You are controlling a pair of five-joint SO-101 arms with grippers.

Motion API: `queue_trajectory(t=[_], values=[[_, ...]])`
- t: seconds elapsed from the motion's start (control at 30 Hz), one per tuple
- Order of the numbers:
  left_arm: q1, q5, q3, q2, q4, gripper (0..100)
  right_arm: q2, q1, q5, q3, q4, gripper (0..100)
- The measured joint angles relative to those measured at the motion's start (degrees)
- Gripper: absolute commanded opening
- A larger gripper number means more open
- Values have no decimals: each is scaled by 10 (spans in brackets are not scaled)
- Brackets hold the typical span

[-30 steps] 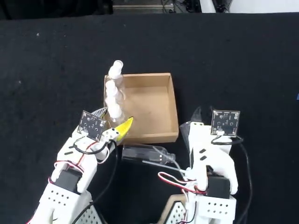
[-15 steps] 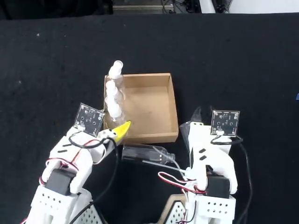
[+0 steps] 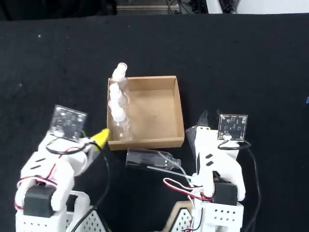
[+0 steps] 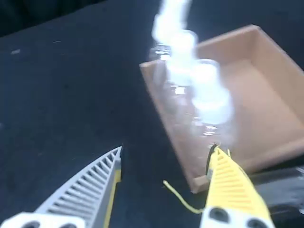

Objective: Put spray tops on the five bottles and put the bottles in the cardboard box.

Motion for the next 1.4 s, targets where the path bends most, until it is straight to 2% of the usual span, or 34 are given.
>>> queue_trajectory(t=[0.13, 0.2, 0.33, 0.4, 0.63, 0.8, 1.13, 1.23, 1.4], values=[[-80, -1, -4, 0, 11, 17, 0, 0, 0, 0, 0, 96], [-121, 1, -3, 0, 7, 64, 0, 0, 0, 0, 0, 95], [-163, 1, 53, 1, -51, 27, 0, 0, 0, -7, 31, 67], [-165, 0, 98, 6, -97, 30, 0, 0, 0, -25, 60, 6], [-169, 14, 250, 11, -242, 29, 0, -7, 2, -74, 99, 11], [-169, 66, 321, 11, -316, 29, 0, -118, 29, -75, 104, 11], [-169, 73, 338, 11, -341, 30, 0, -264, 32, -75, 113, 11], [-169, 73, 347, 11, -342, 30, 18, -280, 32, -76, 89, 11], [-169, 73, 352, 11, -342, 30, 142, -284, 4, -120, 40, 11]])
